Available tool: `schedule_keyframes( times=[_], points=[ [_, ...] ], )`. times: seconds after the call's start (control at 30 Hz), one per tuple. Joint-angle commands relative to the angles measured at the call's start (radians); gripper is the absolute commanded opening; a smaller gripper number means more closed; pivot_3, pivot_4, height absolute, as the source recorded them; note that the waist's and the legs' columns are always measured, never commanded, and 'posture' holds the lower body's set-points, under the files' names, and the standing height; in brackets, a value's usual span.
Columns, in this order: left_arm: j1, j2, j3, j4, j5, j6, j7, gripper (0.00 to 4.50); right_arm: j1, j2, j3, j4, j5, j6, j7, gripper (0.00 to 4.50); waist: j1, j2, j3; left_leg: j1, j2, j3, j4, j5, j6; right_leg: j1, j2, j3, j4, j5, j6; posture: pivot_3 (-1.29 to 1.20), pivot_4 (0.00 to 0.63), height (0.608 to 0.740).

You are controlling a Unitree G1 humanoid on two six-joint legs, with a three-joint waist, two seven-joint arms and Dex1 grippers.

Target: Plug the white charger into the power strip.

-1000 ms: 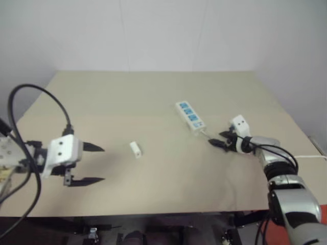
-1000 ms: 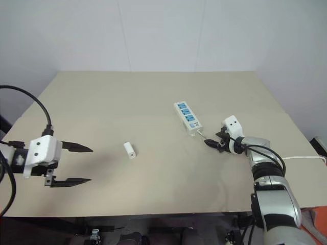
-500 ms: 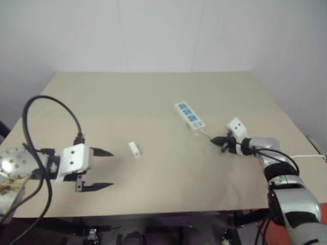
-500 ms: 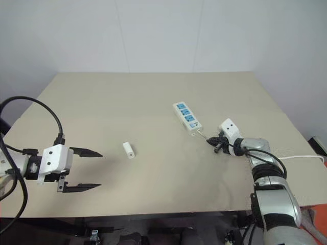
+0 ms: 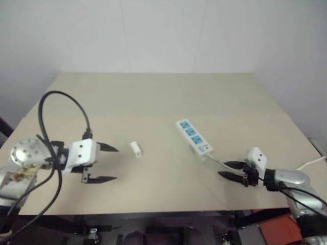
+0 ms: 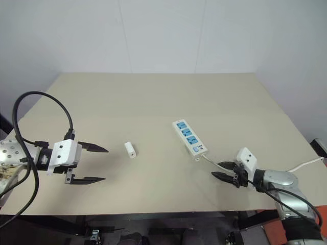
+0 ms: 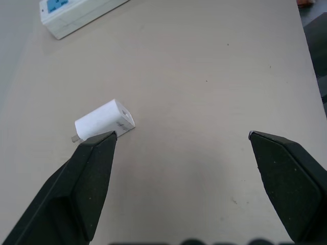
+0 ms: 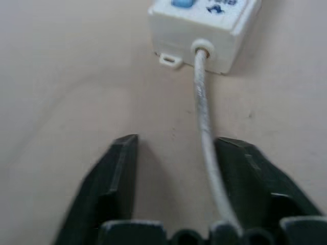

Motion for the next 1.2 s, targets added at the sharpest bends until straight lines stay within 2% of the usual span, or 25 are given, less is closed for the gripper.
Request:
schedule_keyframes(
  times=[0.03,0.07,0.27,0.5,0.9,1.2],
  points=[
    [-0.037,0.003,-0.004,0.018,0.006,-0.031,-0.02,4.5,0.009,0.043,-0.033,-0.116,0.032,0.016,-0.093,4.28,0.001,0.0,0.0,-0.001,0.0,0.0,0.0,0.0,0.0,-0.001,0.0,0.0,0.0,0.0,0.0,0.0,0.15,0.74],
    [-0.043,0.005,-0.008,0.025,0.008,-0.035,-0.024,4.5,0.009,0.061,-0.032,-0.128,0.023,0.012,-0.126,4.45,0.002,0.0,0.0,-0.002,0.0,0.0,0.0,0.0,0.0,-0.001,0.0,0.0,0.0,0.0,0.0,0.0,0.15,0.74],
    [-0.081,0.001,-0.025,0.064,0.029,-0.069,-0.038,4.5,-0.02,0.179,-0.02,-0.152,-0.042,-0.024,-0.343,4.45,0.007,0.0,0.0,-0.002,-0.001,0.001,0.0,0.0,0.0,-0.001,-0.001,-0.001,0.0,0.0,0.0,0.0,0.15,0.74],
    [-0.097,-0.002,-0.029,0.071,0.027,-0.07,-0.047,4.5,-0.04,0.264,-0.012,-0.154,-0.044,-0.02,-0.446,4.45,0.007,0.0,0.0,-0.004,-0.001,0.002,0.0,0.0,0.0,-0.002,-0.001,-0.001,0.0,0.0,0.0,0.0,0.15,0.74],
    [-0.094,-0.016,-0.034,0.059,0.035,-0.064,-0.036,4.5,-0.04,0.304,0.024,-0.138,-0.037,-0.038,-0.435,4.45,0.005,0.0,0.0,-0.003,-0.001,0.001,0.0,0.0,0.0,-0.002,-0.001,-0.001,0.0,0.0,0.0,0.0,0.15,0.74],
    [-0.104,-0.029,-0.04,0.068,0.046,-0.072,-0.029,4.5,-0.073,0.423,0.039,-0.034,-0.11,-0.103,-0.586,4.45,0.002,0.0,0.0,-0.004,-0.001,0.001,0.0,0.0,0.0,-0.002,0.0,-0.001,0.0,0.0,0.0,0.0,0.15,0.74]
  ],
)
